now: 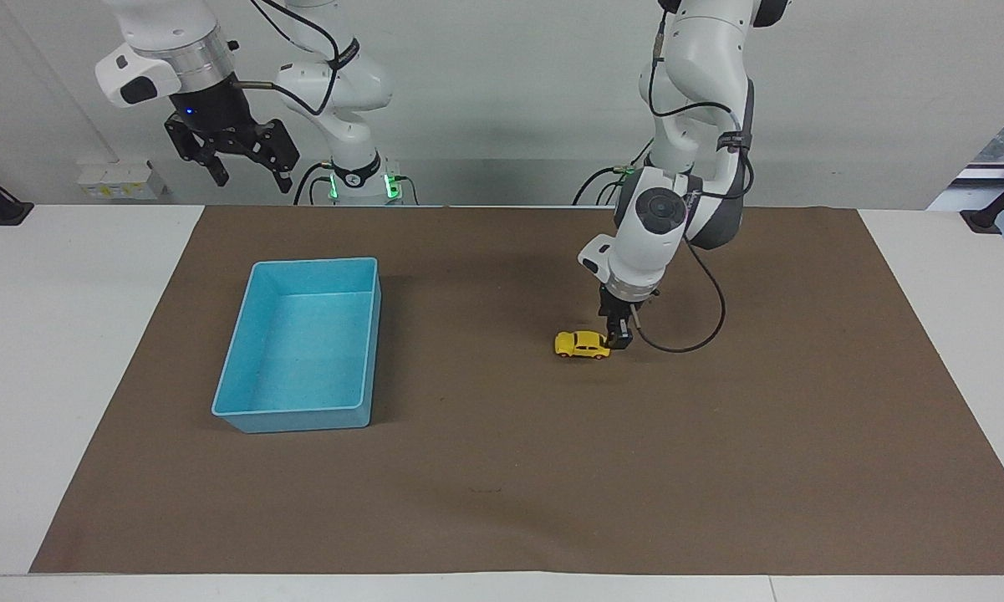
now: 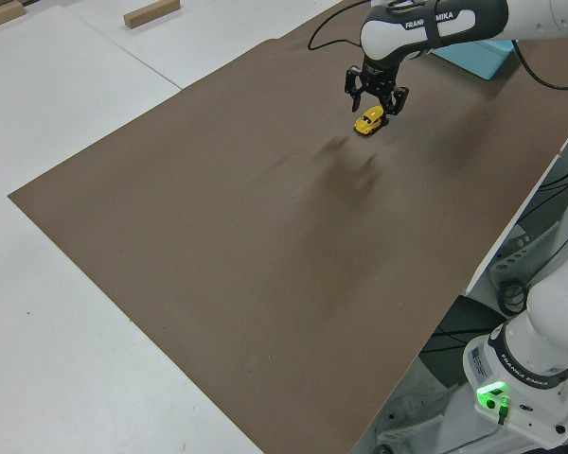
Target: Wind up and store yellow beetle car
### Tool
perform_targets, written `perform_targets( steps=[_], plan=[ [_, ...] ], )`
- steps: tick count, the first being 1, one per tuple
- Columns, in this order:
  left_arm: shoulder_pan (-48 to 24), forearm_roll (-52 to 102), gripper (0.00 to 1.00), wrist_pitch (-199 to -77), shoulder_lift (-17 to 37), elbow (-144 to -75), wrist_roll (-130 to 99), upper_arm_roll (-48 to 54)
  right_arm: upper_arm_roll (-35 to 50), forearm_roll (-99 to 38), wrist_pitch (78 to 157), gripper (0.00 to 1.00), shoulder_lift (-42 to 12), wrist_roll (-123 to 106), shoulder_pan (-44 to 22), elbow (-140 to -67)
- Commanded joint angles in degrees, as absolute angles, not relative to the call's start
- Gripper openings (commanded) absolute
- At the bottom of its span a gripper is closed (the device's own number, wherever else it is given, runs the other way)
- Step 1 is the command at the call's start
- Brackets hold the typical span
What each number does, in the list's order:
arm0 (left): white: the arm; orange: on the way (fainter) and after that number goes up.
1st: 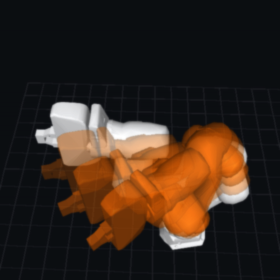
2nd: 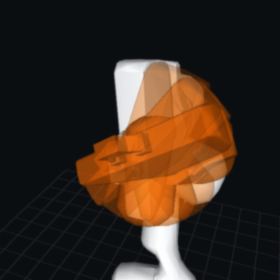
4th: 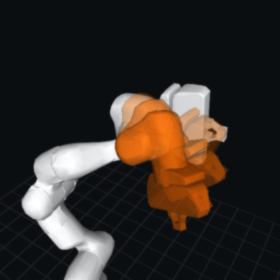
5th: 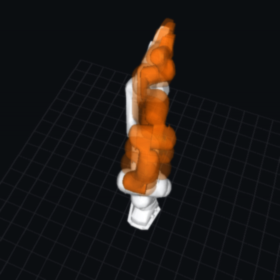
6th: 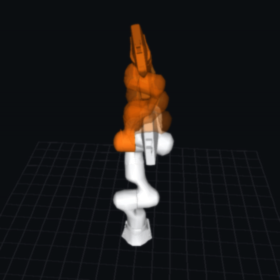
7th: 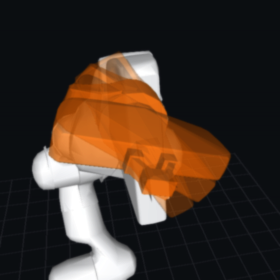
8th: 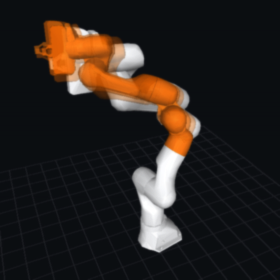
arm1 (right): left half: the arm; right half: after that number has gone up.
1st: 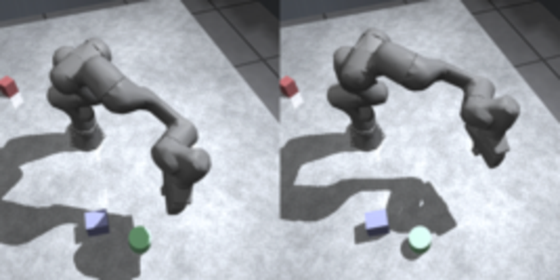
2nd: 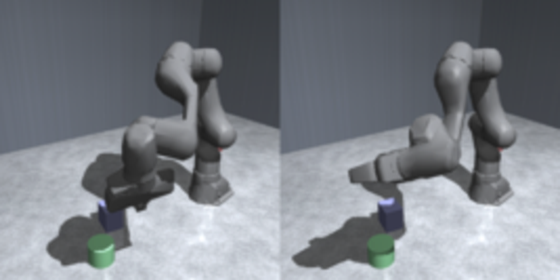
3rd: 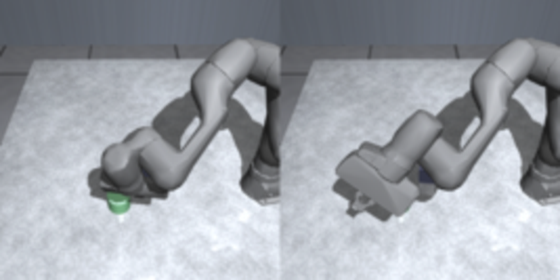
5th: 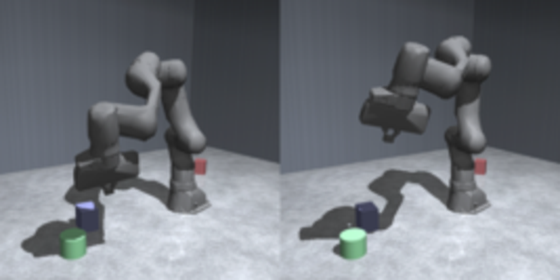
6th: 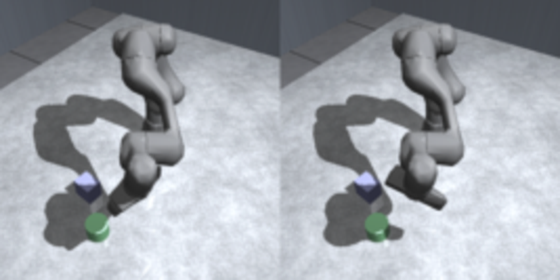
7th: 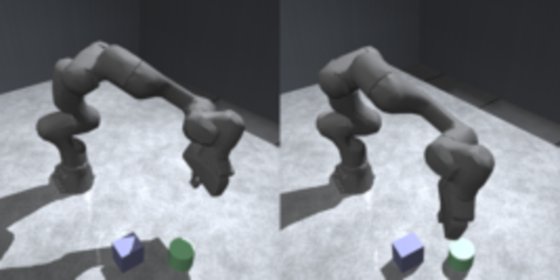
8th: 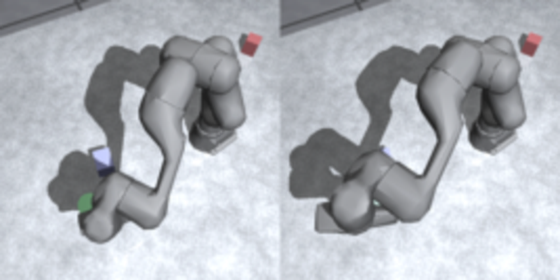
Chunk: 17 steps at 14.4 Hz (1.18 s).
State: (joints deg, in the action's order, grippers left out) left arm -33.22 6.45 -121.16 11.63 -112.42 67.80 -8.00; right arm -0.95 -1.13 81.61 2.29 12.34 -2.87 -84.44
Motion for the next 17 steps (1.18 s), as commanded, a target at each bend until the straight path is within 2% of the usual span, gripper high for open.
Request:
perform_targets(
  steps=[1,6,14,17],
  plan=[
    [-29.3,5.4,1.00,-115.9,7.8,-110.5,64.5,-7.5,-0.8,-2.3,82.8,1.00,3.5,13.2,-2.4,-86.1],
    [-25.7,0.1,1.00,-112.4,3.3,-109.0,49.4,-8.3,-0.9,-2.3,82.8,1.00,3.5,13.2,-2.4,-86.1],
    [-15.6,-1.5,1.00,-97.5,3.8,-95.0,16.4,-9.1,-0.8,-2.3,82.8,1.00,3.5,13.2,-2.4,-86.1],
    [-14.4,-1.0,1.00,-96.3,3.2,-93.7,6.8,-9.1,-0.8,-2.3,82.8,1.00,3.5,13.2,-2.4,-86.1]
  ],
)
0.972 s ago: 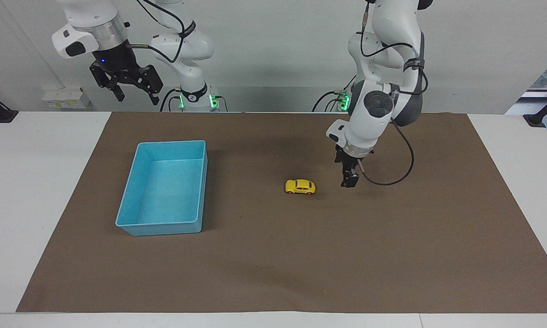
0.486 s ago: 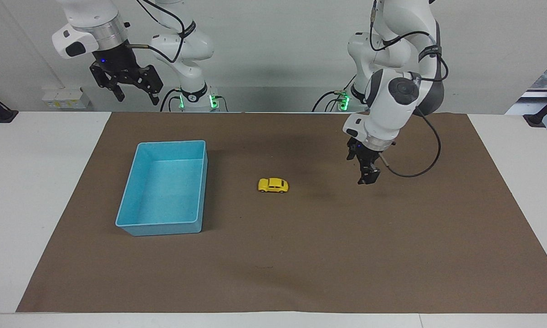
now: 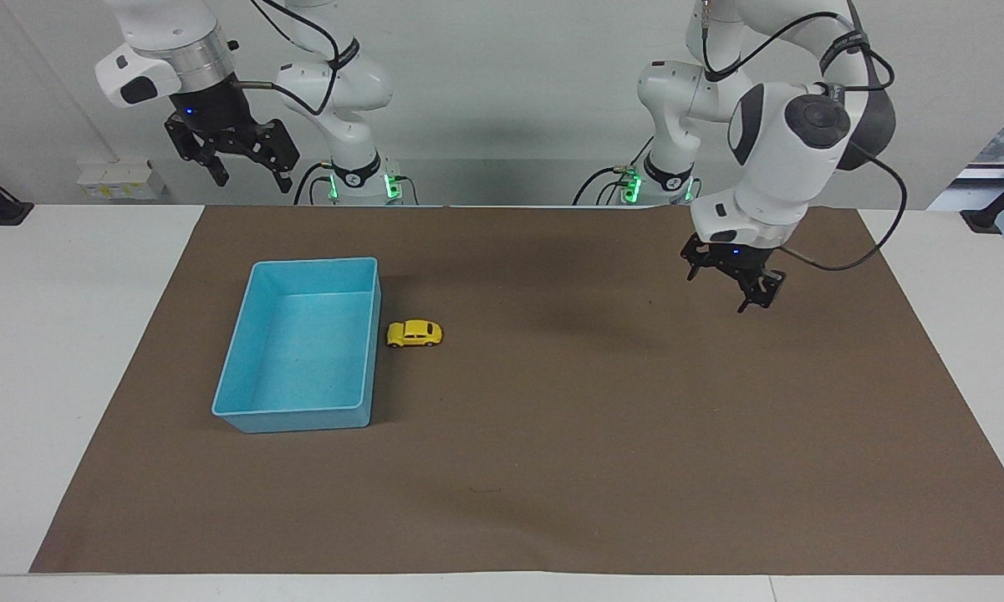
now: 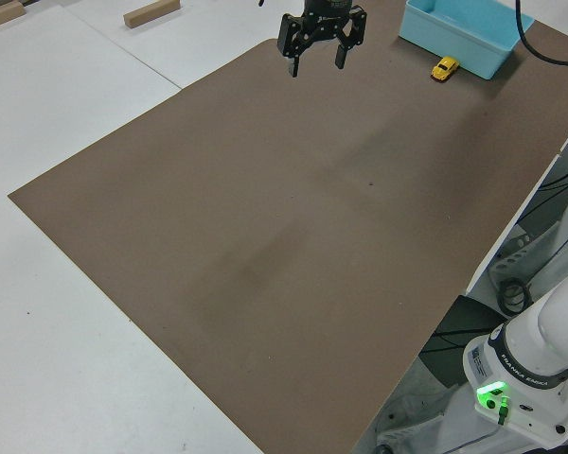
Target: Wind up and store yellow beetle car
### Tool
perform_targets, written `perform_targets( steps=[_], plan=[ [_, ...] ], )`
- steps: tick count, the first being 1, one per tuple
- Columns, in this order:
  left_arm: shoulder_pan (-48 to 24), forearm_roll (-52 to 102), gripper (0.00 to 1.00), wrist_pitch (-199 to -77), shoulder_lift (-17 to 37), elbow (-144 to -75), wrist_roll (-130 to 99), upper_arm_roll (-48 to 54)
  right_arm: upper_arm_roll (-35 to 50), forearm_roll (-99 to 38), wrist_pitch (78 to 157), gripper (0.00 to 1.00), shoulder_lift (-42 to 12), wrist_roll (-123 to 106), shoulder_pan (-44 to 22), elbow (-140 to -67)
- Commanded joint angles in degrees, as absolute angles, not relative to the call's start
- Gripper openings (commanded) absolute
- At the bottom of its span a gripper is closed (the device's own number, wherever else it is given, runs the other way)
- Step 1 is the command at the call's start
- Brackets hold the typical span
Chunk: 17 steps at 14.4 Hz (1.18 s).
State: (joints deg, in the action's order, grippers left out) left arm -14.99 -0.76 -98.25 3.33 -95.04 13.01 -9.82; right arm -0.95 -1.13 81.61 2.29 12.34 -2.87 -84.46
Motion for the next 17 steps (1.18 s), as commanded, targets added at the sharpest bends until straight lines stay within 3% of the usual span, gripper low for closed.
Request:
perform_targets(
  steps=[1,5,10,17],
  plan=[
    [-13.5,-0.5,1.00,-96.1,2.9,-93.0,2.3,-9.2,-0.8,-2.3,82.8,1.00,3.5,13.2,-2.4,-86.1],
    [-10.3,0.1,1.00,-92.5,-0.4,-92.0,0.3,-9.4,-0.8,-2.3,82.8,1.00,3.5,13.2,-2.4,-86.1],
    [-9.7,0.1,1.00,-87.4,1.3,-88.2,1.4,-9.1,-0.8,-2.4,82.8,1.00,3.5,13.2,-2.4,-86.1],
    [-9.5,0.2,1.00,-87.3,0.4,-88.9,1.4,-9.1,-0.9,-2.3,82.8,1.00,3.5,13.2,-2.4,-86.1]
  ],
)
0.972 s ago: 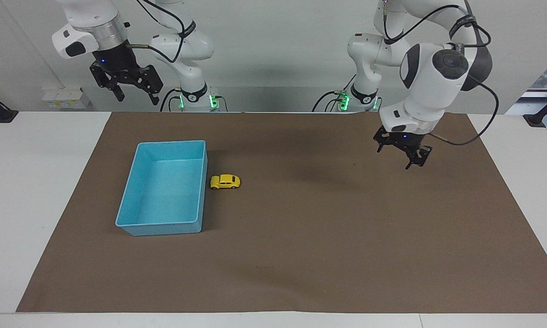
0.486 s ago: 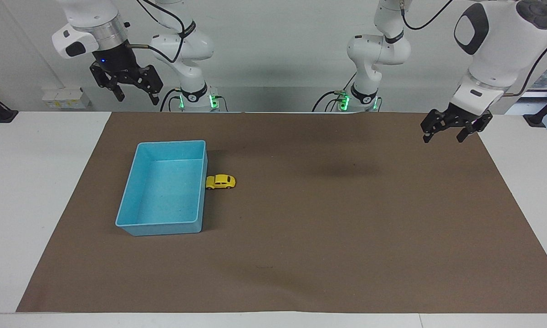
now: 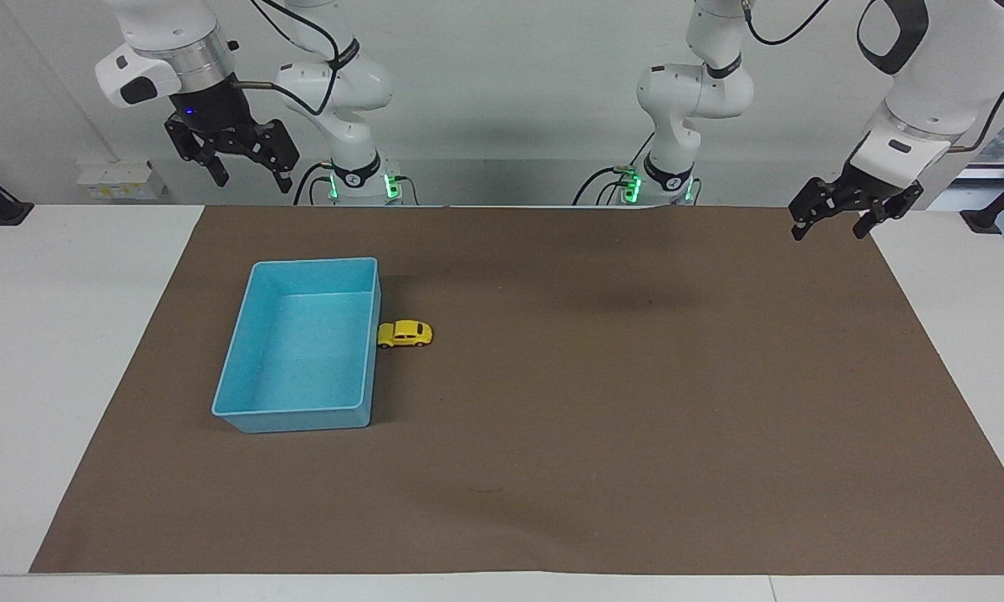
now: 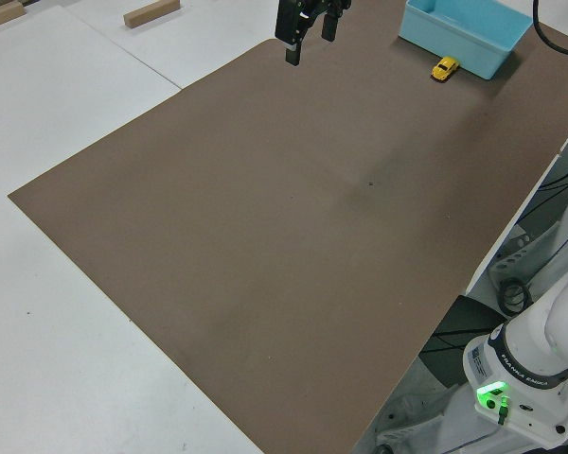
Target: Wind up and store yellow beetle car
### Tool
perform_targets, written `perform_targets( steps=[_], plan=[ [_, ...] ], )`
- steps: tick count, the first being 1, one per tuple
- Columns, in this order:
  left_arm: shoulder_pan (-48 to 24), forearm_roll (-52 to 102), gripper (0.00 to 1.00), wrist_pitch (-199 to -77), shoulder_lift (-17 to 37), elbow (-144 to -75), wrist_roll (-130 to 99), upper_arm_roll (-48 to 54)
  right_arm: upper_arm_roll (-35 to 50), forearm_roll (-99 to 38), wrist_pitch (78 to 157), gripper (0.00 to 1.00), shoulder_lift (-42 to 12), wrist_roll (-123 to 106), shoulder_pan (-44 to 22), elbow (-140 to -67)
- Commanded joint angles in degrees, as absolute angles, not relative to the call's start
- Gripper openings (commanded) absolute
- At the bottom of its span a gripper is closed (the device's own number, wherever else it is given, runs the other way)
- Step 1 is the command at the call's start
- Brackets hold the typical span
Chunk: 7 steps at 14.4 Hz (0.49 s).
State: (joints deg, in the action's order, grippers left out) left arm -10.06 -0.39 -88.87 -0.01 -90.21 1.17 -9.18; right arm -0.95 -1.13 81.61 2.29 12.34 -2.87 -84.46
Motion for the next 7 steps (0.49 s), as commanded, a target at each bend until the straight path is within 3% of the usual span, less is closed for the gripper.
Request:
perform_targets(
  steps=[1,7],
  plan=[
    [-9.6,0.2,1.00,-87.3,0.4,-88.9,1.4,-9.1,-0.8,-2.3,82.8,1.00,3.5,13.2,-2.4,-86.1],
    [-9.2,0.3,1.00,-86.4,0.4,-89.0,1.5,-9.0,-0.9,-2.3,82.8,1.00,3.5,13.2,-2.4,-86.1]
  ],
)
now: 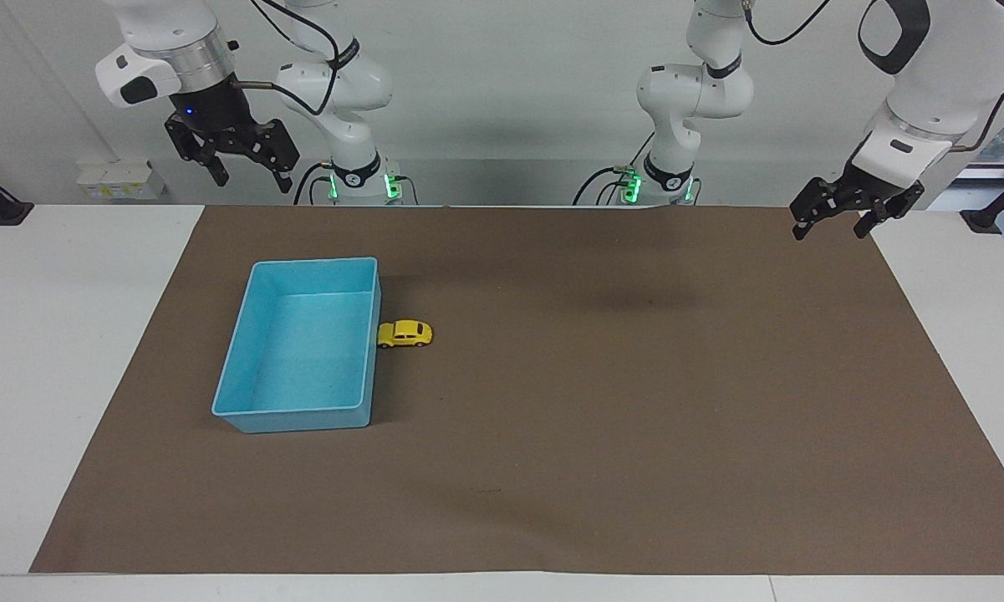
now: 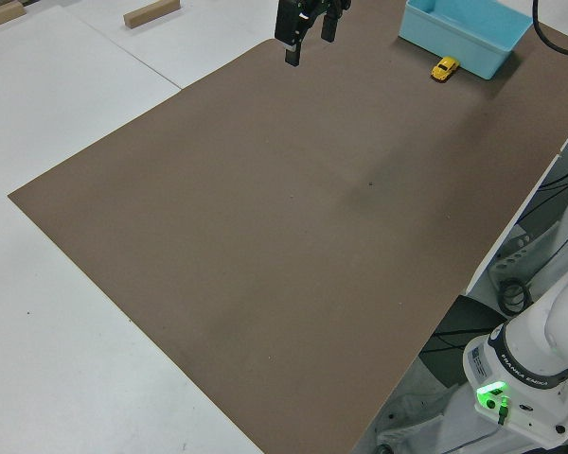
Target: Wind up and store yellow beetle car
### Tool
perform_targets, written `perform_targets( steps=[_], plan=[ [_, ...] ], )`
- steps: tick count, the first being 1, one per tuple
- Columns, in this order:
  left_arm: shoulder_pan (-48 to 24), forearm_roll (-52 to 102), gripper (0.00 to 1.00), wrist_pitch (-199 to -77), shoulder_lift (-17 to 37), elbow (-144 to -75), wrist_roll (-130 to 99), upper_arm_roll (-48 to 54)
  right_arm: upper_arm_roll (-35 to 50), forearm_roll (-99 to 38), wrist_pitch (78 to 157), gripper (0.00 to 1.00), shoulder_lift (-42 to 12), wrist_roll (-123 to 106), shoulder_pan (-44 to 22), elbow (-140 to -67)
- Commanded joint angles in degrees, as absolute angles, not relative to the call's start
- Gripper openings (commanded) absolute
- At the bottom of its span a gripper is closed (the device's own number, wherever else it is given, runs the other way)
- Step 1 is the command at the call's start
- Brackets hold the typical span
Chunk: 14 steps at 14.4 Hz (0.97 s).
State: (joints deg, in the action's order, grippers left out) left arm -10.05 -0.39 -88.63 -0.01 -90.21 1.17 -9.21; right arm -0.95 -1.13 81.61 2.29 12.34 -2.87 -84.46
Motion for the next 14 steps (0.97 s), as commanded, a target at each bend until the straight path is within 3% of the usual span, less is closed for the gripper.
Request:
perform_targets(
  steps=[1,7,14],
  plan=[
    [-8.8,0.3,1.00,-84.3,0.1,-89.2,1.3,-8.1,-0.8,-2.4,82.9,1.00,3.5,13.2,-2.4,-86.1],
    [1.0,2.5,1.00,-83.9,0.2,-89.0,0.8,1.2,0.0,-3.2,79.3,1.00,4.1,8.8,-3.2,-86.0],
    [5.4,2.5,1.00,-83.2,0.2,-89.0,1.3,6.2,4.8,-4.0,86.6,1.00,4.5,-26.8,-3.3,-90.2]
  ],
)
